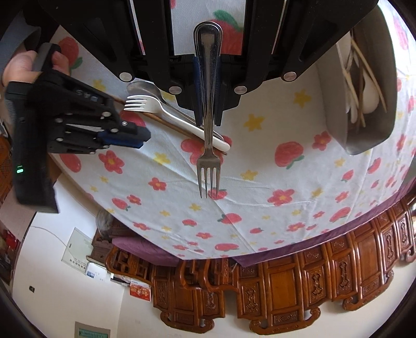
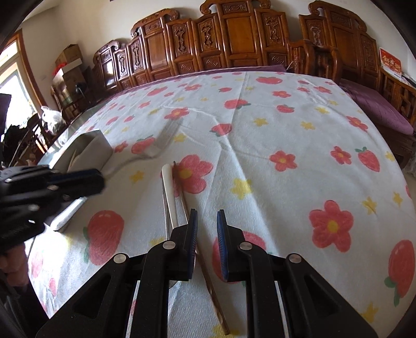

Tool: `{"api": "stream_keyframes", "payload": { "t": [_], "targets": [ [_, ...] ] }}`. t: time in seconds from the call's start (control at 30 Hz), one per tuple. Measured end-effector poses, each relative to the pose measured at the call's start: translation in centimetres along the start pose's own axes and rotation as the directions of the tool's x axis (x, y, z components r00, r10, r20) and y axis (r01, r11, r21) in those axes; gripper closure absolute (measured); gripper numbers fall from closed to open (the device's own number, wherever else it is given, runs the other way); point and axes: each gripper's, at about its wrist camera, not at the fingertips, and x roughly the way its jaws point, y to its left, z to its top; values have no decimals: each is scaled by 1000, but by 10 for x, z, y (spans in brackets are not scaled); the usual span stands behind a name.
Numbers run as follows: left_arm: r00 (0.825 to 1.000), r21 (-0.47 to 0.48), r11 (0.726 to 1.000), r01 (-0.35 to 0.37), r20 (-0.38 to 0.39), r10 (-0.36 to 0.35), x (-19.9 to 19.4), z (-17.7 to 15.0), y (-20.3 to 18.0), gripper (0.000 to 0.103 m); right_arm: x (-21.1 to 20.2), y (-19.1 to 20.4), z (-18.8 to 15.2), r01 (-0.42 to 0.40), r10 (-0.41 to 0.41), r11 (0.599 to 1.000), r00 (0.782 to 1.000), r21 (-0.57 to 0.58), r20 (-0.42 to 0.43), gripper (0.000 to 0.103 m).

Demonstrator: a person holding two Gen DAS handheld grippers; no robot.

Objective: Organize utensils
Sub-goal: 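Grasp the metal fork with the left tool while the right tool grasps a chopstick, then carry the metal fork into the metal tray and open the left tool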

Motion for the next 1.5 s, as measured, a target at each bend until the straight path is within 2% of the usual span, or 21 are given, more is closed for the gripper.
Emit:
{"api": "stream_keyframes", "payload": {
  "t": [0.3,0.5,0.53,0.7,0.8,0.97,1.13,1.27,1.5],
  "targets": [
    [999,-12,999,-31,43,31,-48,-7,7,96,14,11,-1,-17,15,999,999,-36,-52,86],
    [996,-15,999,-48,79,49,-74,-11,9,96,18,17,-2,2,-7,998,997,-68,-73,86],
    [995,-17,999,-51,84,52,-78,-12,9,96,18,17,-2,6,-11,997,997,-72,-74,90],
    [992,-13,997,-71,100,72,-93,-15,12,96,17,25,-4,76,-89,985,993,-155,-81,90],
    [991,-19,997,-80,106,82,-98,-17,17,96,17,24,-4,86,-101,984,990,-158,-94,90],
    [988,-44,994,-95,115,100,-106,-20,29,96,17,22,-4,105,-121,982,988,-159,-96,97],
    [986,-62,992,-114,119,121,-111,-21,43,96,12,16,-4,143,-154,980,985,-139,-73,97],
    [983,-72,989,-129,121,137,-114,-23,54,96,-3,13,3,148,-150,983,989,-106,-16,97],
    [979,-84,985,-152,122,162,-119,-23,70,96,-41,25,13,162,-151,983,981,-88,124,97]
  ]
}}
